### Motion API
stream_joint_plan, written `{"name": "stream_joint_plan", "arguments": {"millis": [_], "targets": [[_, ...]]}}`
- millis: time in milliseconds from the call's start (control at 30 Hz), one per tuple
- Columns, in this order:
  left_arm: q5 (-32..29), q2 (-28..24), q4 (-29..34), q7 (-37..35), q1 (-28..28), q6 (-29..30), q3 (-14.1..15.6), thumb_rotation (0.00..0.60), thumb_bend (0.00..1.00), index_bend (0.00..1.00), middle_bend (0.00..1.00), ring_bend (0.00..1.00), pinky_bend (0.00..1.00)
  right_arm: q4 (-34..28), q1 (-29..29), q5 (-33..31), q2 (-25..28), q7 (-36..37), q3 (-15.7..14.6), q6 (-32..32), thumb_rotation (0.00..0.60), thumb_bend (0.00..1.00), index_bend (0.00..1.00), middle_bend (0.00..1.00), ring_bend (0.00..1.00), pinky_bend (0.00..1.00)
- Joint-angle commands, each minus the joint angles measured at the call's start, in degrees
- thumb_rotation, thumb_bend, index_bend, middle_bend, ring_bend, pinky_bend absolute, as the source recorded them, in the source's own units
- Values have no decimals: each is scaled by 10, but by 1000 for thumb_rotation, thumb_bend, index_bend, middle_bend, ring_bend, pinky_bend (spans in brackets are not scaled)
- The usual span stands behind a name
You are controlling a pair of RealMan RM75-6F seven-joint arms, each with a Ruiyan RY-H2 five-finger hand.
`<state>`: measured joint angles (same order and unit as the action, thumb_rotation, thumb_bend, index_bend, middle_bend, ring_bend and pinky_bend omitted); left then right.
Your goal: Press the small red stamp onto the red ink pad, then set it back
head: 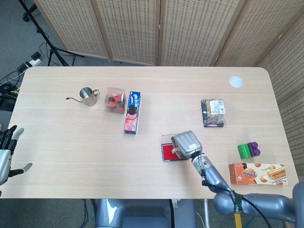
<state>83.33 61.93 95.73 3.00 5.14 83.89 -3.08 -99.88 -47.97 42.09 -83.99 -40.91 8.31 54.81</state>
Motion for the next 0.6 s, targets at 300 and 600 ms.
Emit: {"name": "stream_joint_plan", "arguments": {"millis": [300, 600], "targets": [[-1, -2, 0, -5, 0, 0, 0, 600, 0, 0, 0, 0, 0, 4, -20, -29, -16, -7, -6, 16, 600, 646, 562, 967, 1000, 1000], [-2, -3, -1, -9, 1, -2, 0, 600, 0, 0, 0, 0, 0, 21, -25, -36, -25, 5, -17, 11, 600, 646, 564, 967, 1000, 1000]]}}
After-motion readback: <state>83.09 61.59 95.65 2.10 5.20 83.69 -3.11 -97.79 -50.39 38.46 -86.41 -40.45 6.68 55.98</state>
